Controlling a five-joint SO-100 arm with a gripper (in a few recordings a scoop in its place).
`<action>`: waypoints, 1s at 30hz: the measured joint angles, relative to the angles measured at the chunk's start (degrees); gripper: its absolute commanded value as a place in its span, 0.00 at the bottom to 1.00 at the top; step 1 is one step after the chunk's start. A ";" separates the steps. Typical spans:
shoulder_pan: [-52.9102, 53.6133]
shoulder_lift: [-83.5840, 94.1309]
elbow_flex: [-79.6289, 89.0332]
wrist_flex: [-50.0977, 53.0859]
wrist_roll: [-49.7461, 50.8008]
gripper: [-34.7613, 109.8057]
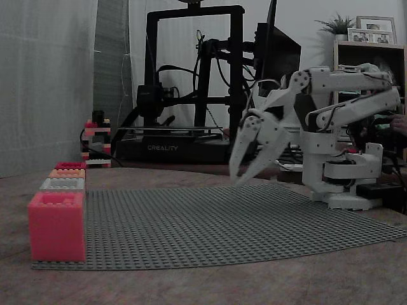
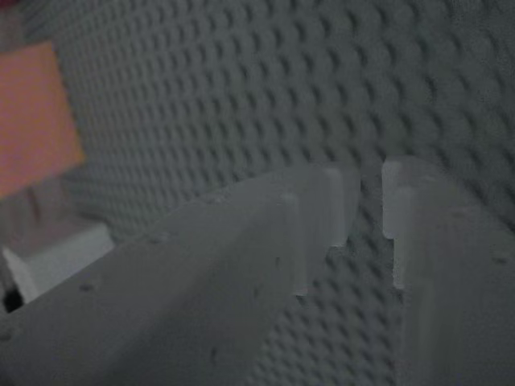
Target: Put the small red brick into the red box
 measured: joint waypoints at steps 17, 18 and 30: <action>-7.82 20.92 3.69 15.91 4.31 0.24; -8.00 22.24 3.87 16.26 4.48 0.24; -9.32 23.12 3.78 16.44 6.15 0.24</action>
